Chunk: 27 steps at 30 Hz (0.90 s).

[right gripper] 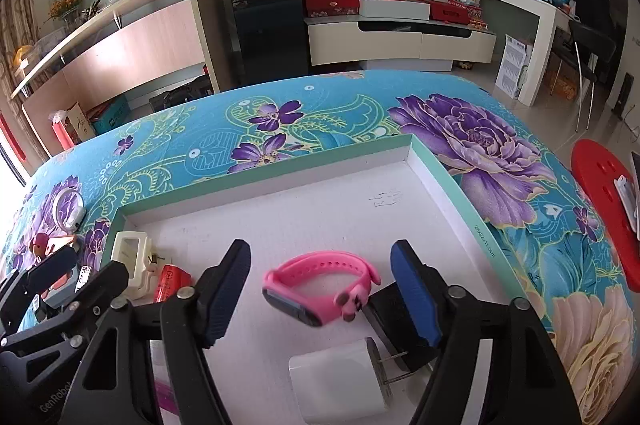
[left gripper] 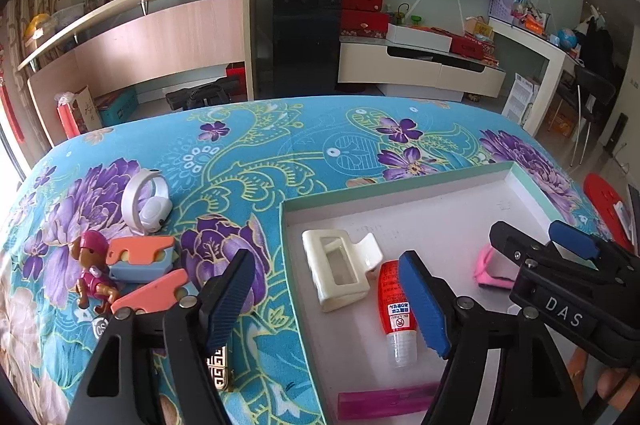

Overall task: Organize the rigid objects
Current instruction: 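Open the right gripper to drop the pink band while the left gripper releases the clip, then move both grippers back from the tray to the remaining toys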

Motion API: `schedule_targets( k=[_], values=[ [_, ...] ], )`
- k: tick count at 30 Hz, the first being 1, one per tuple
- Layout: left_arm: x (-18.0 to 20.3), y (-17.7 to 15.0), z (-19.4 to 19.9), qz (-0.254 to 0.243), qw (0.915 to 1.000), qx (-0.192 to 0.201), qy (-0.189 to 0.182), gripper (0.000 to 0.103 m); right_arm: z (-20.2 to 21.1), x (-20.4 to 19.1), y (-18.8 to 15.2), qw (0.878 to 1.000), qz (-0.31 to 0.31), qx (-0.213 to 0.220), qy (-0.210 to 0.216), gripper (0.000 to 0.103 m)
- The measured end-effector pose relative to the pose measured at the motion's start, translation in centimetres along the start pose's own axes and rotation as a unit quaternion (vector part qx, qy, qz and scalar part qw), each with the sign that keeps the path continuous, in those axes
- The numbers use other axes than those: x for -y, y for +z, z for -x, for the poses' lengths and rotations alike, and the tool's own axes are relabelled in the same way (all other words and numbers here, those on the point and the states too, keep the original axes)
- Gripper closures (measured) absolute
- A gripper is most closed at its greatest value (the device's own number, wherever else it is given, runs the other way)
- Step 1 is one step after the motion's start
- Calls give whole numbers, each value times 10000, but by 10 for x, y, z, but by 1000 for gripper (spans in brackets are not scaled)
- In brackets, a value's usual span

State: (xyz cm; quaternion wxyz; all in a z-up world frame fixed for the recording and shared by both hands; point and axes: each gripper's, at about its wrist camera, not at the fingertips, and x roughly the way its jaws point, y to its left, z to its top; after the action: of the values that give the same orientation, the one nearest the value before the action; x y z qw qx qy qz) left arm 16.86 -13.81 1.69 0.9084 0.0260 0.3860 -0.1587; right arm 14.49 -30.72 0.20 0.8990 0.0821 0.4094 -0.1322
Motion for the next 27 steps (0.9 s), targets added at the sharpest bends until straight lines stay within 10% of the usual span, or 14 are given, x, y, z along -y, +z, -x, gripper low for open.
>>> schedule_targets(
  k=[12,27],
  values=[
    [-41,-1,12,559,9960,-15,699,1,5,-15,2,9996,258,60,26,5],
    [-69,-14,15,1125,9871,-340,1086,0,-5,-14,0,9991,165,-382,88,4]
  ],
)
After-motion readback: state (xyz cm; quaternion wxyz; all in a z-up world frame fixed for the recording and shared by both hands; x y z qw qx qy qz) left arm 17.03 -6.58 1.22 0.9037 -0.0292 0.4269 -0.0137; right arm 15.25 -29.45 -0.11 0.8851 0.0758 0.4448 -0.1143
